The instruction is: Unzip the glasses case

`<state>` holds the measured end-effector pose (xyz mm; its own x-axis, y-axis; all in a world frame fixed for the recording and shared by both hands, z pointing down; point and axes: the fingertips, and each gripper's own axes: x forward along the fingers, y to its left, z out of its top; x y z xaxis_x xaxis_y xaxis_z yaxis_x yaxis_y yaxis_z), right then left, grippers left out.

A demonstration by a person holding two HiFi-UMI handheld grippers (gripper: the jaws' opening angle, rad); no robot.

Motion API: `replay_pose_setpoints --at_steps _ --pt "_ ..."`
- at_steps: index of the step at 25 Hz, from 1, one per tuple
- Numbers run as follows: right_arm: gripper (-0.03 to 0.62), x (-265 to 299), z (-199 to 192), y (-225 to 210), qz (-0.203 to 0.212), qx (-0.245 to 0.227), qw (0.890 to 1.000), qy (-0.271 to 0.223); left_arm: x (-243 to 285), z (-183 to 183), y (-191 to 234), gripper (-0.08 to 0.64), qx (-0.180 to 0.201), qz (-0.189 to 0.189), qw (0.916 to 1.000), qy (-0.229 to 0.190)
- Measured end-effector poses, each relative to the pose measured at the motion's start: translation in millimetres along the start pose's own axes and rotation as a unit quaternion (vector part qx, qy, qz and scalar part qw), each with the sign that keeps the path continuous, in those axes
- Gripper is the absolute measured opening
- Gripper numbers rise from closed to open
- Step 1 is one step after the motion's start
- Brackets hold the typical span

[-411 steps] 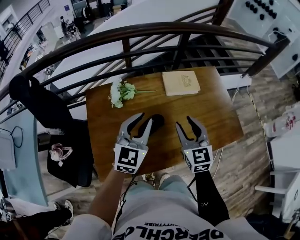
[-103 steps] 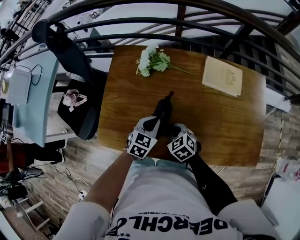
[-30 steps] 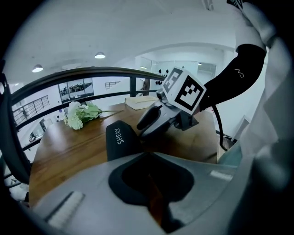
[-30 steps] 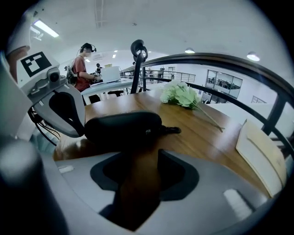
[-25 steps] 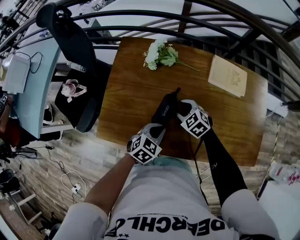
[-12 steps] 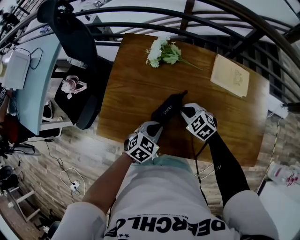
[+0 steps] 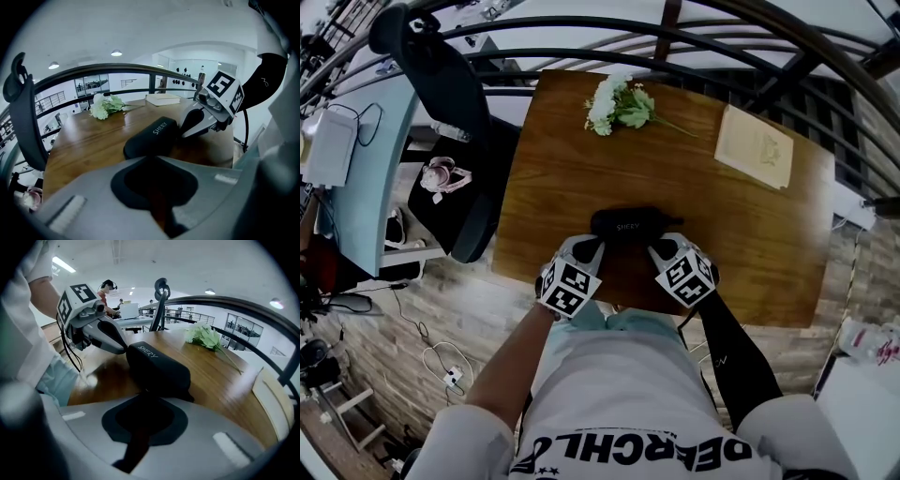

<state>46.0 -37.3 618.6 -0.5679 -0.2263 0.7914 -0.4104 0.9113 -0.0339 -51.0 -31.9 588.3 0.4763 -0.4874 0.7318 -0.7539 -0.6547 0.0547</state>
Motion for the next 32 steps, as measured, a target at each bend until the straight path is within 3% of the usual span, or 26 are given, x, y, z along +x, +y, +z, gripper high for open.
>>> replay_pose_setpoints --at_steps 3,8,11,16,32 --pt "0.029 1.0 -0.1 -1.4 -0.013 0.017 1.0 0.002 -5.7 10.5 -5.2 0.002 0.004 0.005 0.9999 -0.015" --pt "0.029 1.0 2.7 -5.4 -0.023 0.036 0.999 -0.004 -3.0 57.7 -10.5 0.002 0.035 0.012 0.9973 -0.063" --pt "0.029 1.5 2.9 -6.1 -0.024 0.044 0.999 -0.004 11.0 73.8 -9.9 0.002 0.045 0.007 0.9968 -0.066" --pt "0.031 2.4 1.8 -3.9 -0.021 0.052 0.998 0.0 24.2 62.0 -10.4 0.005 0.015 -0.014 0.9971 -0.073" --pt "0.029 -6.9 -10.5 -30.8 -0.085 0.068 0.994 0.018 24.3 61.8 -11.3 0.006 0.025 -0.022 0.9962 -0.08"
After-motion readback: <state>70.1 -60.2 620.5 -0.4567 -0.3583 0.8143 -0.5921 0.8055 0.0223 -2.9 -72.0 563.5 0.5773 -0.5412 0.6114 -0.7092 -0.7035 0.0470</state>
